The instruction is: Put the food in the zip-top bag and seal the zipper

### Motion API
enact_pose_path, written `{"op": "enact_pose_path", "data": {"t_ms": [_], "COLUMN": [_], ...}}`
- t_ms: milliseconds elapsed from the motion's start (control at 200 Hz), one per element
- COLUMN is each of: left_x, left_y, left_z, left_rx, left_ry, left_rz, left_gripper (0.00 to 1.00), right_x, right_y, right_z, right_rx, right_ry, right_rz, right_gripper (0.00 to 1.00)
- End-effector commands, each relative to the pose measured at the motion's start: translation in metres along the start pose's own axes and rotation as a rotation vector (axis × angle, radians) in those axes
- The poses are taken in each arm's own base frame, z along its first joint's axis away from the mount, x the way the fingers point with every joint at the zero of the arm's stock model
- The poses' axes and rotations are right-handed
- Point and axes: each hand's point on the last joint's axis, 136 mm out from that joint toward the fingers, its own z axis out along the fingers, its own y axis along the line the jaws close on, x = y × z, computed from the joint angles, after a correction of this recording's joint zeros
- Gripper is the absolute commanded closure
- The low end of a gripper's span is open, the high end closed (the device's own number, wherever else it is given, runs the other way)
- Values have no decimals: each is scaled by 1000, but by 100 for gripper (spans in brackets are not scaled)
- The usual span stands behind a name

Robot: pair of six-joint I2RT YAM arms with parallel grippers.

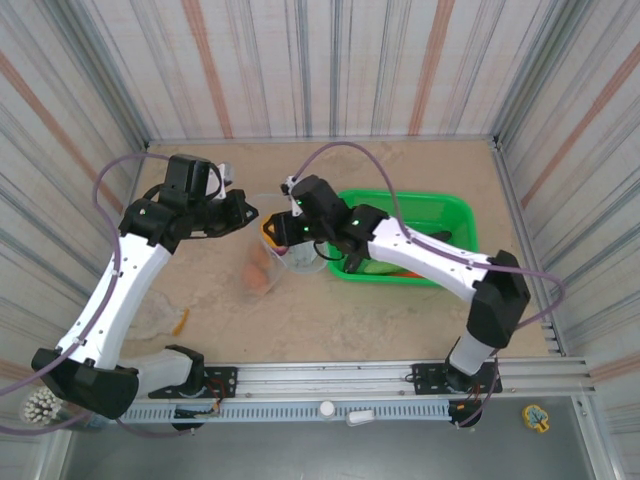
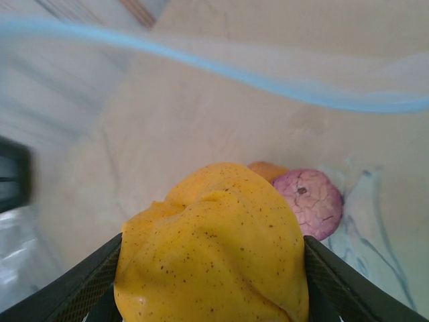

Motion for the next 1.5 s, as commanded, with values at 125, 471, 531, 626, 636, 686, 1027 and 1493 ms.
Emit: {"op": "enact_pose_path", "data": {"t_ms": [125, 471, 531, 626, 636, 686, 1027, 1493], "left_x": [-3, -6, -6, -7, -7, -8, -4, -4], "left_y": [-8, -9, -10, -10, -10, -10, -8, 6], "left_z": [-13, -11, -10, -8, -8, -7, -1, 1], "left_rx": [21, 27, 33, 31, 32, 34, 42, -22], "left_ry": [-16, -19, -17, -18, -19, -18, 0, -24], "left_rz": [5, -19, -26, -35, -35, -39, -55, -50], "left_gripper": [100, 100, 100, 100, 100, 100, 100, 100], "right_x": [-14, -33, -36, -39, -39, -38, -35, -43], "right_y": [-4, -34, -34, -31, -31, -30, -6, 8], "right_z": [27, 42, 43, 46, 46, 47, 30, -22], "right_rx": [101, 297, 298, 291, 290, 280, 142, 66], "right_ry": [-15, -92, -109, -112, -111, -105, -93, -109], "right_rz": [53, 140, 142, 142, 141, 141, 102, 23], "right_gripper": [43, 43, 36, 15, 14, 11, 19, 55]}}
